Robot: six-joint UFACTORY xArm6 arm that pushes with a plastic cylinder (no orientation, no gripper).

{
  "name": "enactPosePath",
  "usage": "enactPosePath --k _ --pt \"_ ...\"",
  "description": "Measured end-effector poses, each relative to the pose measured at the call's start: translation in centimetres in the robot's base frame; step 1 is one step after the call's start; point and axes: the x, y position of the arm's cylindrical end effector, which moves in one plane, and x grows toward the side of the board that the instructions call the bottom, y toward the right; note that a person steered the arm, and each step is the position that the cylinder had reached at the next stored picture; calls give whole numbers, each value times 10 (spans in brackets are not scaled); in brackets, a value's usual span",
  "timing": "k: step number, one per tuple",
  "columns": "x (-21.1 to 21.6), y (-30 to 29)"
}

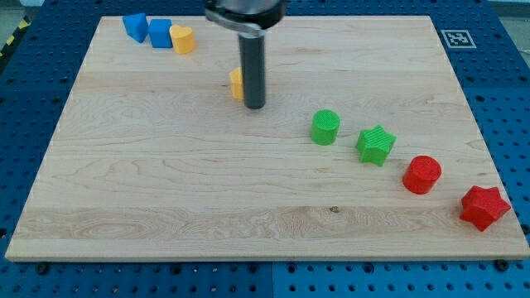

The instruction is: Slide the hexagon towards the bottom side of the blue cube

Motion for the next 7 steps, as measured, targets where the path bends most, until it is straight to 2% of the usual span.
enactPosePath --k 1,4,7 --pt "-16 18" --pt "-27 -75" --pt "-49 -138"
